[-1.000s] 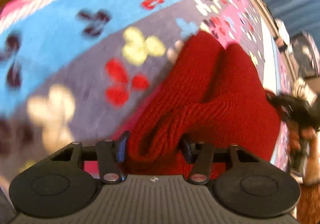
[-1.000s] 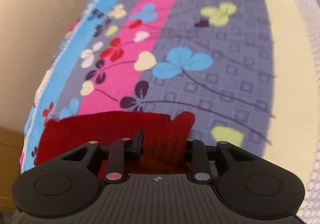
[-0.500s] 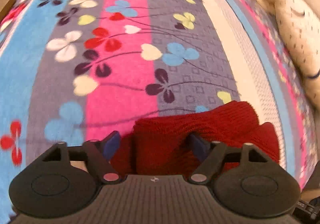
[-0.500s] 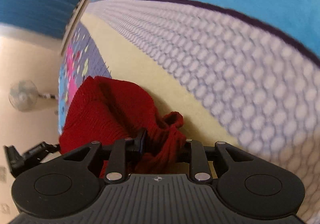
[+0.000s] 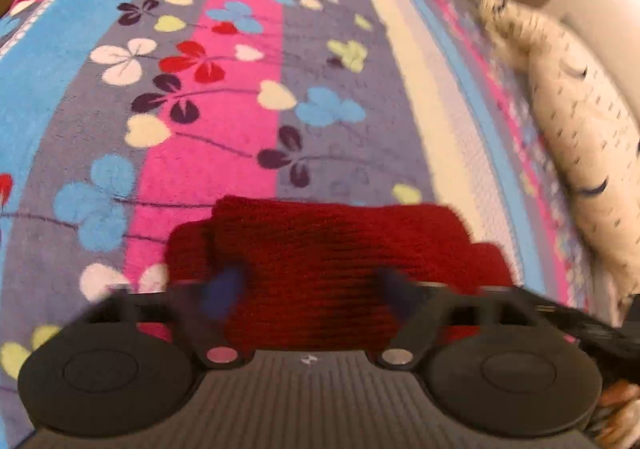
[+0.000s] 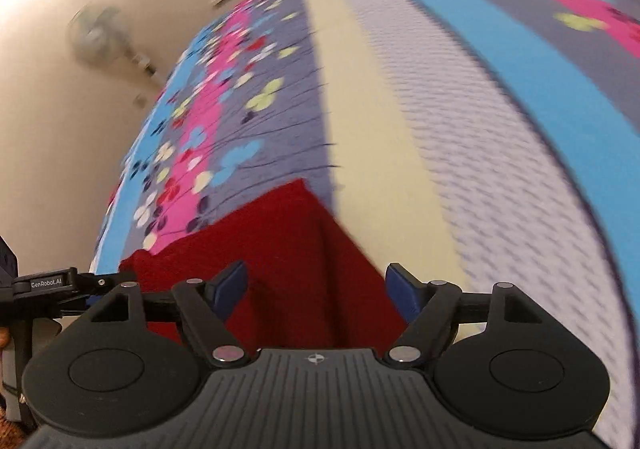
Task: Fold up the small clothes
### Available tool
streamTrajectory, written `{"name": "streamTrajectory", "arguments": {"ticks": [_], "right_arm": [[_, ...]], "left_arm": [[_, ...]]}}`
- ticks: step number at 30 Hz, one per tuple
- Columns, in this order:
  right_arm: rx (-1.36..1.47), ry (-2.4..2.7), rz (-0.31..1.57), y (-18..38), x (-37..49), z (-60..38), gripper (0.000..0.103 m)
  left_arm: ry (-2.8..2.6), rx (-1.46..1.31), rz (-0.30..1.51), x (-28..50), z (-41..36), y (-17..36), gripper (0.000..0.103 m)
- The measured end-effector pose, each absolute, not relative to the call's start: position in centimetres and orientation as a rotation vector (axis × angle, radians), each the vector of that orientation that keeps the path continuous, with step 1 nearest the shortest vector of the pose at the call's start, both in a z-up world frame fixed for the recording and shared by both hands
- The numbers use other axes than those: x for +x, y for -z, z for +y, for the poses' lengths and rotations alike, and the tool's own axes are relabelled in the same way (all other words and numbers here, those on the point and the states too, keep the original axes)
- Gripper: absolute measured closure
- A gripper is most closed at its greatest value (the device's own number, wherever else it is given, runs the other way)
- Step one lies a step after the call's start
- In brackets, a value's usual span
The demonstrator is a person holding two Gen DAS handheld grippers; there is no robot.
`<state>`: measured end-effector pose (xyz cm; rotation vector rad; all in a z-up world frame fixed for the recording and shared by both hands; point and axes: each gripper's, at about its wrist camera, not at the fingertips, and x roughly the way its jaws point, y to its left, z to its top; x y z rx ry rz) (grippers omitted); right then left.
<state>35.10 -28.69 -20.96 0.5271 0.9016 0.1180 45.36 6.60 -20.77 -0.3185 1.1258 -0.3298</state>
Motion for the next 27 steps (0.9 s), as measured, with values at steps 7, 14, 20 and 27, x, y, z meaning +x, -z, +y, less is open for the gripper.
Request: {"name": "streamTrajectory", "arguments": {"ticks": [7, 14, 20, 27], "right_arm": [[0.397, -0.228, 0.809, 17.7, 36.7, -23.6, 0.089], [0.378, -0.085, 0.885, 21.1, 37.8, -25.2, 0.047], [0.381, -0.083, 0.88, 20.2, 35.0, -29.4, 0.013], [0.672, -0.114, 1.027, 25.4, 32.4, -32.6, 0.012]], "left_arm": [[0.288, -0.394, 0.996, 41.4, 11.0, 16.2, 0.087], [0.098, -0.39, 1.136, 44.6, 11.4, 21.9, 0.024], [0.139, -0.507, 1.125, 39.3, 14.0, 21.7, 0.003], [0.238, -0.817, 1.237, 33.4, 14.2, 27.2, 0.0]]}}
